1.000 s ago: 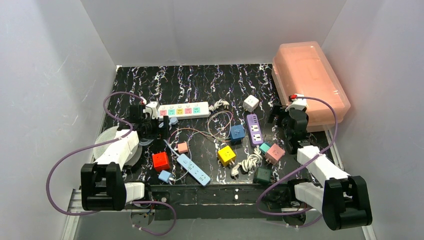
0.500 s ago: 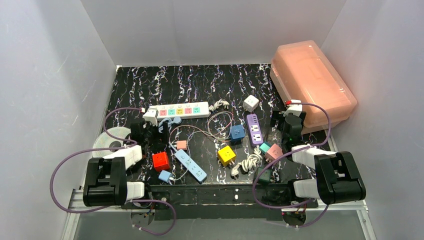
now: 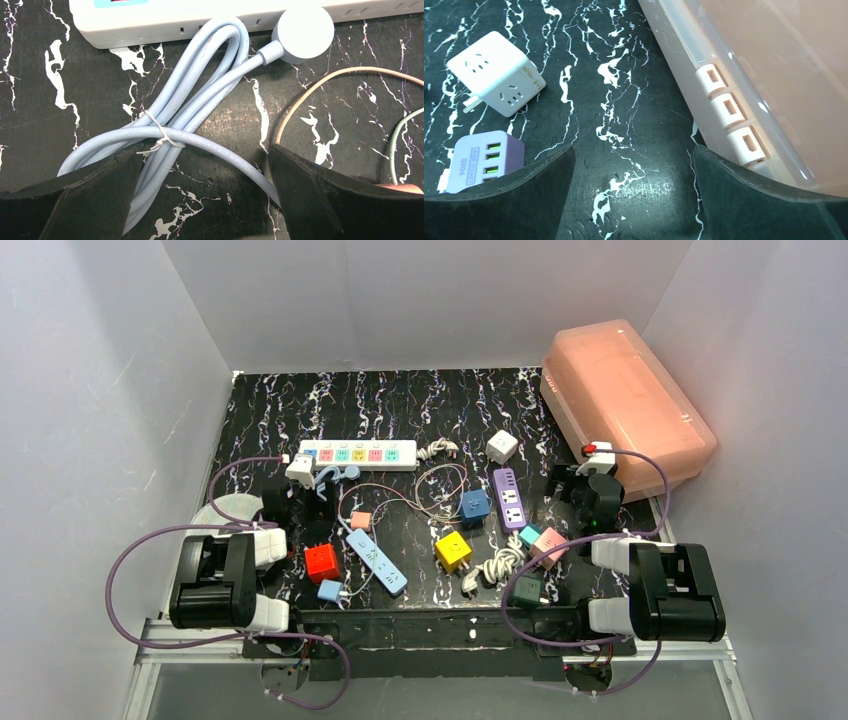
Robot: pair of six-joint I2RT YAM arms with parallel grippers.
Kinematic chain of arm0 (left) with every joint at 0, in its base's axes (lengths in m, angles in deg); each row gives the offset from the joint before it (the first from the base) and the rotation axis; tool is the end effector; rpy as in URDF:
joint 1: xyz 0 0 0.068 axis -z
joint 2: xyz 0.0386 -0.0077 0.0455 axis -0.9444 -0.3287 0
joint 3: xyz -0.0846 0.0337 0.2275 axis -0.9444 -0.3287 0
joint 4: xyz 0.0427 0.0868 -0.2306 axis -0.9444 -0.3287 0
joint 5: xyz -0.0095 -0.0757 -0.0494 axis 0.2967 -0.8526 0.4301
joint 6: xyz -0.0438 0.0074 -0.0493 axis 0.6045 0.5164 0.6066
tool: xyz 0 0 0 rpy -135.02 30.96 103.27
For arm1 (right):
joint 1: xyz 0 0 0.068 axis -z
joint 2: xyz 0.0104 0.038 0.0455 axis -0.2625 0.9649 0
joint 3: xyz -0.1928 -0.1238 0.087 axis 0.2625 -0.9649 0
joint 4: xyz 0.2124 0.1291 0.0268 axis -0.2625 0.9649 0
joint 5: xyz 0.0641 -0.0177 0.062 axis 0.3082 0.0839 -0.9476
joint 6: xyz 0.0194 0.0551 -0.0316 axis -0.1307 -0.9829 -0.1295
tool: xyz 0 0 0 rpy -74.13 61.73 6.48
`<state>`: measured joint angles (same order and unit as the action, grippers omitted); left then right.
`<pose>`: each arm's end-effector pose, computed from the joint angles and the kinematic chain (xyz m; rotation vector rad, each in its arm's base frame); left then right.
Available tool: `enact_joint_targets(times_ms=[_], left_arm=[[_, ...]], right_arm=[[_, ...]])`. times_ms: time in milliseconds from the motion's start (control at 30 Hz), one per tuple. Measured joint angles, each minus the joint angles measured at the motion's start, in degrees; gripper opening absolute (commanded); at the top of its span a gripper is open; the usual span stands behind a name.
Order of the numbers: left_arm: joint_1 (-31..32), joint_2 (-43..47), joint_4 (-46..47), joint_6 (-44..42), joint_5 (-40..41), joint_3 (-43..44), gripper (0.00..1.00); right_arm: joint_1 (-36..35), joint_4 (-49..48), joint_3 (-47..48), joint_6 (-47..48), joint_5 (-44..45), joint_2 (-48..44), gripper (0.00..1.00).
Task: Pull the plug off the socket
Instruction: Reset both arms
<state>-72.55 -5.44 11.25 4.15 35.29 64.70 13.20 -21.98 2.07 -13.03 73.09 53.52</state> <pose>0.2705 -0.0031 0.1824 0.1986 1.4559 -0.0866 0.2539 0.0025 0.1470 0.1010 1.7560 -0.0463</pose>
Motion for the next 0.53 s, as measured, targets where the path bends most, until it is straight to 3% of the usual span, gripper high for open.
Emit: enact_joint_targets(times_ms=[167, 533], left_arm=[[0.0, -0.04, 0.11, 0.0, 0.04, -0.02, 1.0], [0.0, -0.07, 0.11, 0.02, 0.04, -0.02, 1.0]], right_arm=[[2.47, -0.42, 0.0, -0.44, -5.57, 0.26, 0.96], [3.06, -1.01, -0.22, -0.7, -7.19, 0.26, 0.96]])
